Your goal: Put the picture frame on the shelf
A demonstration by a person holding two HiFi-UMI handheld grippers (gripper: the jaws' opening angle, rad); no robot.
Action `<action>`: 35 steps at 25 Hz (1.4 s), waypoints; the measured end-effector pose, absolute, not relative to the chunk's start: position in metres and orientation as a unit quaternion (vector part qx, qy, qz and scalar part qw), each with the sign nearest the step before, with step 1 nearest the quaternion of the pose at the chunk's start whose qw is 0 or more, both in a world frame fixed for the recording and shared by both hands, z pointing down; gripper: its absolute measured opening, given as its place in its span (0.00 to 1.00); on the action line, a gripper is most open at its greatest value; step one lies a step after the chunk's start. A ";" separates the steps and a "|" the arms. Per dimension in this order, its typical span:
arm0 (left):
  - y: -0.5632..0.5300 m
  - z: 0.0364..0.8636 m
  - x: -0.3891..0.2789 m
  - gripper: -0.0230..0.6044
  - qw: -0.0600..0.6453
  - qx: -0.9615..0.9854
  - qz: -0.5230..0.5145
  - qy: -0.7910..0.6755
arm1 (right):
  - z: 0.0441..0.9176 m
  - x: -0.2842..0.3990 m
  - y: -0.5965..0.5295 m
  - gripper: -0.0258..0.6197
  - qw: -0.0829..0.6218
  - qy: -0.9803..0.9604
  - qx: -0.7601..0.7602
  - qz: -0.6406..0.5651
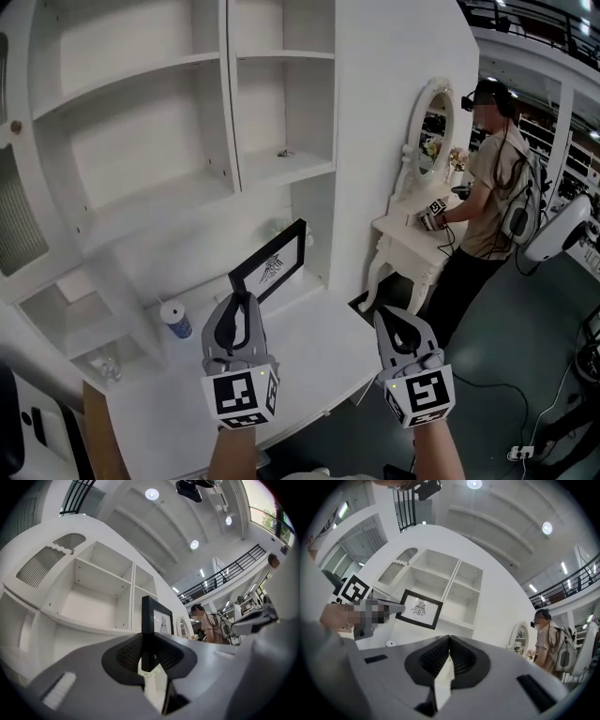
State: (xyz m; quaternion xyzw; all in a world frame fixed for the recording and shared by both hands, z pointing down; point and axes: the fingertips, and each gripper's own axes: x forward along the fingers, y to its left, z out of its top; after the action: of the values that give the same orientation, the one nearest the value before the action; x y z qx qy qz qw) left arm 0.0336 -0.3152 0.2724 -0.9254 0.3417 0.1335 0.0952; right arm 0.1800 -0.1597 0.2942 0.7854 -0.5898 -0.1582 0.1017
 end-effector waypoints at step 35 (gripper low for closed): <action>-0.394 0.190 0.179 0.16 0.145 -0.785 0.126 0.589 | 0.237 0.383 -0.345 0.05 0.027 -0.770 0.594 -0.229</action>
State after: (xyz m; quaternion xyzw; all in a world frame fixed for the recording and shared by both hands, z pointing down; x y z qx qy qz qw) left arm 0.1793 -0.3939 0.1903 -0.7852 0.5888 0.1256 0.1452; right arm 0.3834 -0.3447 0.2367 0.5945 -0.7704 -0.2287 0.0268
